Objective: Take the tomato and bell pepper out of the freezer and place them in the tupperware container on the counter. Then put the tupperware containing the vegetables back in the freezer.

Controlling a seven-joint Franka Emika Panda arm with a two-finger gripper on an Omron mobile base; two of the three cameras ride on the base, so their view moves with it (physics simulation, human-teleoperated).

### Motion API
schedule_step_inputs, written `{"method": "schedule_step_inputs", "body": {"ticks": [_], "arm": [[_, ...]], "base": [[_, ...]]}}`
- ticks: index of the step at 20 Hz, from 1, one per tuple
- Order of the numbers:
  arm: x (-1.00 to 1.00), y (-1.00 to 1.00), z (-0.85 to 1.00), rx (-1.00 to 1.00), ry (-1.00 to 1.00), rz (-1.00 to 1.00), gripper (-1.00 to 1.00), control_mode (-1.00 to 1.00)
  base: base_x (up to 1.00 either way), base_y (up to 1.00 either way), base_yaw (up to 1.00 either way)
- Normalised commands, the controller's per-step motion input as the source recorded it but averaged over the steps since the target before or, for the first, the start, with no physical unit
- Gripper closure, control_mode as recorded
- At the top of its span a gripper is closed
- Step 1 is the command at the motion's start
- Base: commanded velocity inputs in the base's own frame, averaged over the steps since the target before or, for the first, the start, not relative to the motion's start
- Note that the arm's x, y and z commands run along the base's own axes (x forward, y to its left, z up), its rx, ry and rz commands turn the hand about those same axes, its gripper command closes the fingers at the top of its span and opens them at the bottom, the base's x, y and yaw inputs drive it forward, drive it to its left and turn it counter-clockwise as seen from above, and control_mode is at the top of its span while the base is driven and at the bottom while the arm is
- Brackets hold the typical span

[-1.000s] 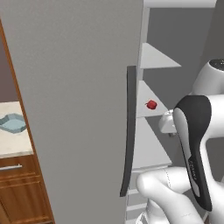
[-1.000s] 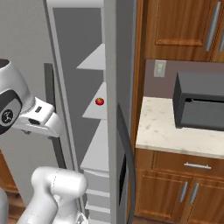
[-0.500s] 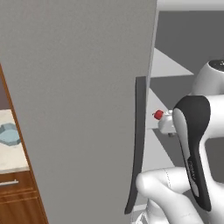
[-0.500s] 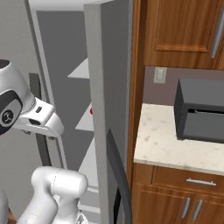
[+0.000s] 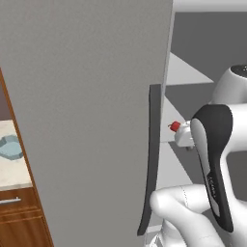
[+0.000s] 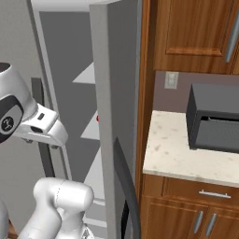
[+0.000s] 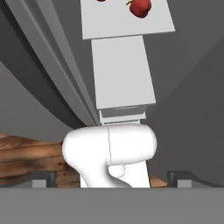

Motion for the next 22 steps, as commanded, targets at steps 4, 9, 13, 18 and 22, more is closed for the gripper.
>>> {"method": "schedule_step_inputs", "body": {"ticks": [4,9,13,18,22], "arm": [[0.33,-0.34,-0.16,0.03,0.0,0.0,-1.0,-1.0],[0.36,-0.67,-0.25,0.01,-0.06,0.0,-1.0,-1.0],[0.51,-0.48,-0.24,0.01,-0.07,0.0,-1.0,-1.0],[0.57,-0.15,-0.21,0.0,-0.12,0.0,-1.0,-1.0],[0.66,-0.01,-0.2,0.0,-0.1,0.0,-1.0,-1.0]], "base": [[0.14,-0.07,0.0],[0.0,0.0,0.0],[0.0,0.0,0.0],[0.0,0.0,0.0],[0.0,0.0,0.0]]}}
